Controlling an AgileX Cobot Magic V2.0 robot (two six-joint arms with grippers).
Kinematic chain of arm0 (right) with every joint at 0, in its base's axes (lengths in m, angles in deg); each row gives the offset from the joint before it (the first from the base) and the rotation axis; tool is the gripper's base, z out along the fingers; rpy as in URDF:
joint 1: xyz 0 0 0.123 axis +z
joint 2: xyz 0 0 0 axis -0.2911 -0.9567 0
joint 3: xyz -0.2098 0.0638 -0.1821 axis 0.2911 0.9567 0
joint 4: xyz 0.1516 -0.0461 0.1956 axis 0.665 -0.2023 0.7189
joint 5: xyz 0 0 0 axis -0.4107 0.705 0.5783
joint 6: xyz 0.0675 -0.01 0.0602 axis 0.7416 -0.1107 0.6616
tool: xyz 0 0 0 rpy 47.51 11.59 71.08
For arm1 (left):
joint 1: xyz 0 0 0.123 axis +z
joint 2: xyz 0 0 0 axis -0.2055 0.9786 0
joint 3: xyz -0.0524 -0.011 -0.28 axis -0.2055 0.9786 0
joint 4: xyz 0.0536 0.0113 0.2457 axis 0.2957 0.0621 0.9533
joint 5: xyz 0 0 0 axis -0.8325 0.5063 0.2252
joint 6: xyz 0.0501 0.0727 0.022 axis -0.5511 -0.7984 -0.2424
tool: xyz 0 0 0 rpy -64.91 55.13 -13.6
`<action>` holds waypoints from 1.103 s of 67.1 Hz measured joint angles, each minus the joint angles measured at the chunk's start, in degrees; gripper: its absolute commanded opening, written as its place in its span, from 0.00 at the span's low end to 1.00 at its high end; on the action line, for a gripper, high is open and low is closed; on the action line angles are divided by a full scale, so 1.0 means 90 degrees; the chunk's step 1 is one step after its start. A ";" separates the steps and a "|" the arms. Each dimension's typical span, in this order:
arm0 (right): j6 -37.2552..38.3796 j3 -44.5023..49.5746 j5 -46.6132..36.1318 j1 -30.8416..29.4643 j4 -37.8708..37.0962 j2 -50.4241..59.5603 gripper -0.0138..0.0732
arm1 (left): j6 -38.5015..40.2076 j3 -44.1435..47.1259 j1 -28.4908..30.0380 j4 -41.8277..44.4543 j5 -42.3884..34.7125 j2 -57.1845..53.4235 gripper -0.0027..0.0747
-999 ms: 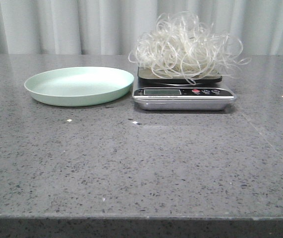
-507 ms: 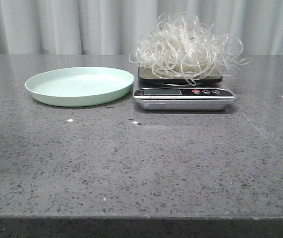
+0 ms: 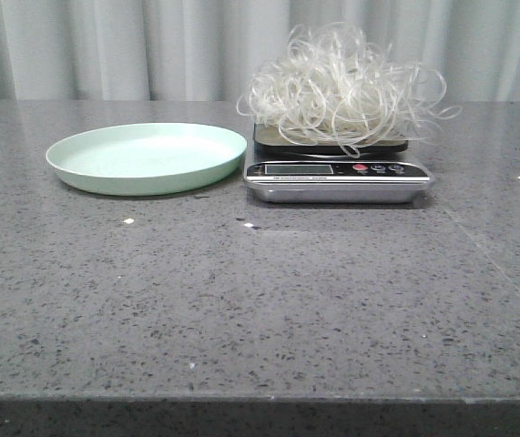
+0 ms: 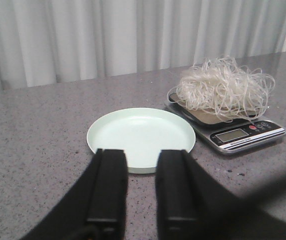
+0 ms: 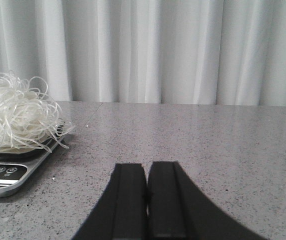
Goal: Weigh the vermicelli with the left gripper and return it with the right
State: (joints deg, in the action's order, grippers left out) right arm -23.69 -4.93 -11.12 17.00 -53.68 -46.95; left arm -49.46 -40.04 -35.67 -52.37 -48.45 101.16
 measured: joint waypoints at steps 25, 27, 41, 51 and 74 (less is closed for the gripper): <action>0.0011 0.0000 0.0000 0.0000 0.0000 0.0000 0.34 | 0.0000 0.0048 0.0000 -0.0013 -0.0080 -0.0275 0.21; 0.0011 0.0000 0.0000 0.0000 0.0000 0.0000 0.34 | 0.0000 0.0048 0.0000 -0.0013 -0.0080 -0.0275 0.21; 0.0000 0.0000 -0.0223 0.0000 0.0000 0.0000 0.34 | 0.0000 0.0048 0.0000 -0.0079 -0.0105 -0.0275 0.21; 0.0000 -0.0067 -0.0601 0.0000 0.0000 0.0000 0.34 | 0.0000 0.0048 0.0000 -0.0119 -0.0130 -0.0275 0.21; 0.0014 -0.2573 0.1222 0.0000 0.0000 -0.1755 0.34 | 0.0000 0.0063 0.0000 -0.0135 -0.0143 -0.0275 0.21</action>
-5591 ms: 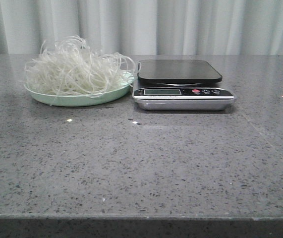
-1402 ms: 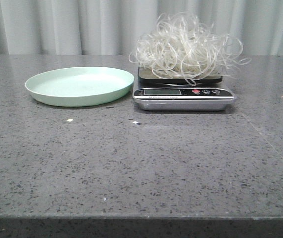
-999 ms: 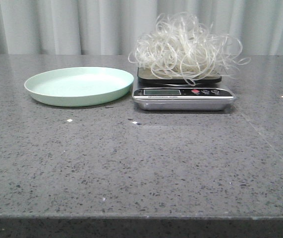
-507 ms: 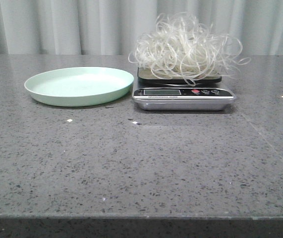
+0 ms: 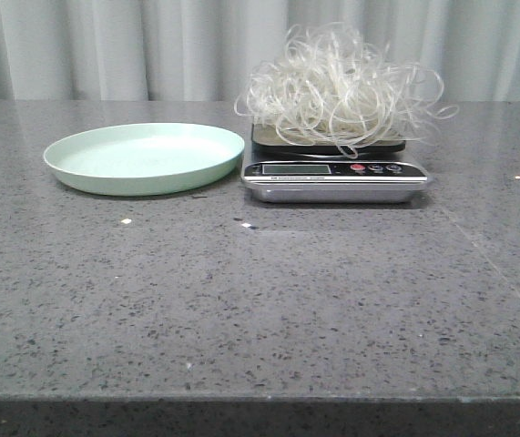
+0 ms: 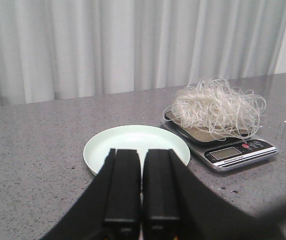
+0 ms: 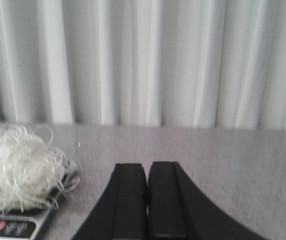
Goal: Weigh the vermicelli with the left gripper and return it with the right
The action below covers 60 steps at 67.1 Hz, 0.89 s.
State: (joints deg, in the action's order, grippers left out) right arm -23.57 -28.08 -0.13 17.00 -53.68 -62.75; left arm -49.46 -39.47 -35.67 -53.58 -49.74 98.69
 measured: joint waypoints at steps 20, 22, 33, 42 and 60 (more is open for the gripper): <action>0.0000 -0.0544 0.0591 0.0014 0.0000 -0.1510 0.34 | 0.0000 0.0000 0.0000 -0.0003 -0.0063 0.0000 0.21; 0.0000 -0.0589 0.0591 0.0035 0.0000 -0.1586 0.35 | 0.0000 0.0000 0.0000 -0.0003 -0.0069 0.0000 0.21; -0.0047 -0.1304 0.0809 0.0431 0.0012 -0.2160 0.59 | 0.0000 0.0000 0.0000 -0.0017 -0.0094 0.0000 0.21; -0.0094 -0.2349 0.1391 0.0938 0.0012 -0.3154 0.86 | 0.0000 0.0000 0.0000 -0.0017 -0.0094 0.0000 0.21; -0.0160 -0.4515 0.2414 0.2092 0.0012 -0.5235 0.85 | 0.0000 0.0000 0.0000 -0.0027 -0.0094 0.0000 0.21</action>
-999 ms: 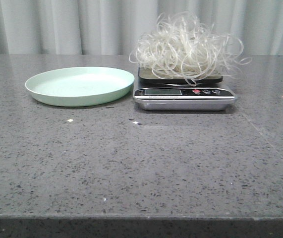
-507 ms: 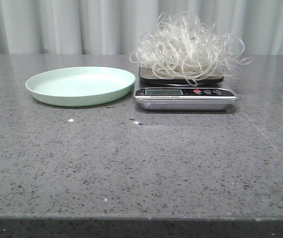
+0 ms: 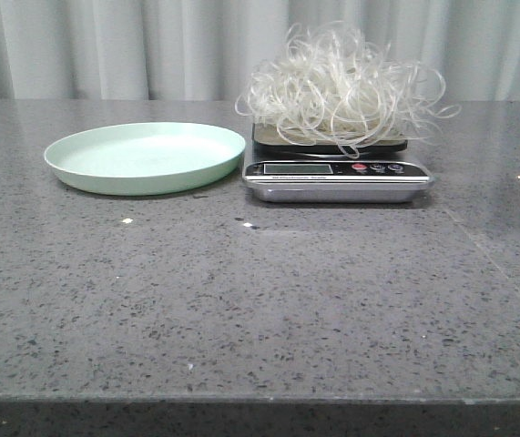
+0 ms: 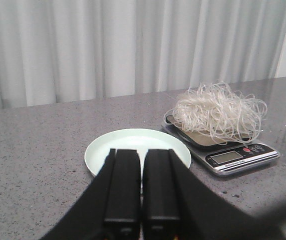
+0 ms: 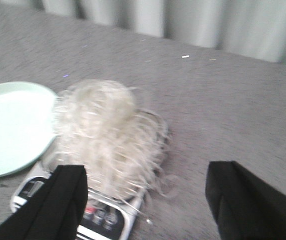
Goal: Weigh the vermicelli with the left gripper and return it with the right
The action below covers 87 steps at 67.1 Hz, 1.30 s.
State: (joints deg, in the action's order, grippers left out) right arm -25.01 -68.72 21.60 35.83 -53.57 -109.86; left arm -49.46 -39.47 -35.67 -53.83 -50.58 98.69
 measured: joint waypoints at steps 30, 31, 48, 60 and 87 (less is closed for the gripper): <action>-0.0063 -0.2629 0.1600 0.0426 0.0024 -0.3117 0.85 | 0.0000 0.0000 0.0000 0.0000 0.0000 0.0000 0.21; -0.0063 -0.2629 0.1600 0.0426 0.0024 -0.3117 0.85 | 0.0000 0.0000 0.0000 0.0000 0.0000 0.0000 0.21; -0.0400 -0.3298 0.2138 0.0426 0.0024 -0.4272 0.85 | 0.0000 0.0000 0.0000 0.0000 0.0000 0.0000 0.21; -0.0451 -0.3590 0.2323 0.0426 0.0024 -0.4763 0.80 | 0.0000 0.0000 0.0000 0.0000 0.0000 0.0000 0.21; -0.0502 -0.4617 0.3296 0.0432 0.0199 -0.5126 0.37 | 0.0000 0.0000 0.0000 0.0000 0.0000 0.0000 0.21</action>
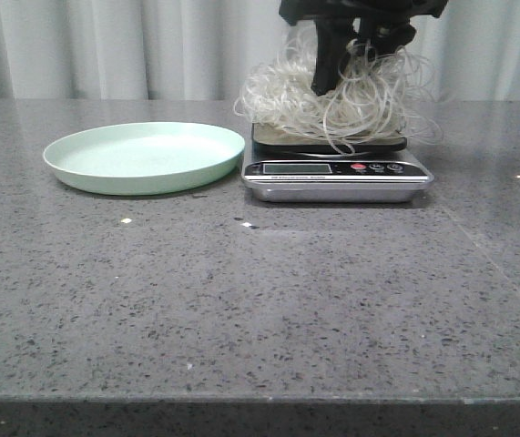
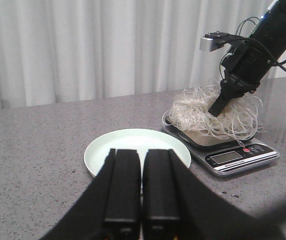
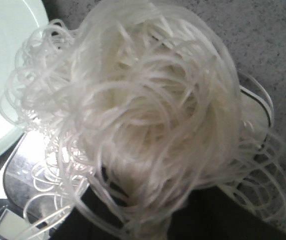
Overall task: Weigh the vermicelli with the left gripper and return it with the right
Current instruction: 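Lower the right gripper onto the vermicelli on the scale and grasp, then carry the vermicelli with the right gripper back onto the green plate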
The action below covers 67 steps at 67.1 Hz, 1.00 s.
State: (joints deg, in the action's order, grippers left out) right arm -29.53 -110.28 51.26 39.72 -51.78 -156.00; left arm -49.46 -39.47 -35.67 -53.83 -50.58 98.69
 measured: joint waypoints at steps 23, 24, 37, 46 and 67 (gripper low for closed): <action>-0.0006 -0.1864 0.0257 0.0846 0.0435 -0.0076 0.37 | 0.0000 0.0000 0.0000 0.0000 0.0000 0.0000 0.21; -0.0006 -0.1894 0.0183 0.0969 0.0446 -0.0076 0.37 | 0.0000 0.0000 0.0000 0.0000 0.0000 0.0000 0.21; -0.0061 -0.1980 -0.0262 0.1577 0.0588 -0.0431 0.37 | 0.0000 0.0000 0.0000 0.0000 0.0000 0.0000 0.21; -0.0071 -0.1980 -0.0321 0.1619 0.0593 -0.0970 0.53 | 0.0000 0.0000 0.0000 0.0000 0.0000 0.0000 0.21; -0.0059 -0.1967 -0.0329 0.1623 0.0581 -0.1289 0.86 | 0.0000 0.0000 0.0000 0.0000 0.0000 0.0000 0.21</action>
State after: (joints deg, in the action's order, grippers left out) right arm -30.06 -127.98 48.30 54.33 -46.54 -167.60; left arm -49.46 -39.47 -35.67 -53.83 -50.58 98.69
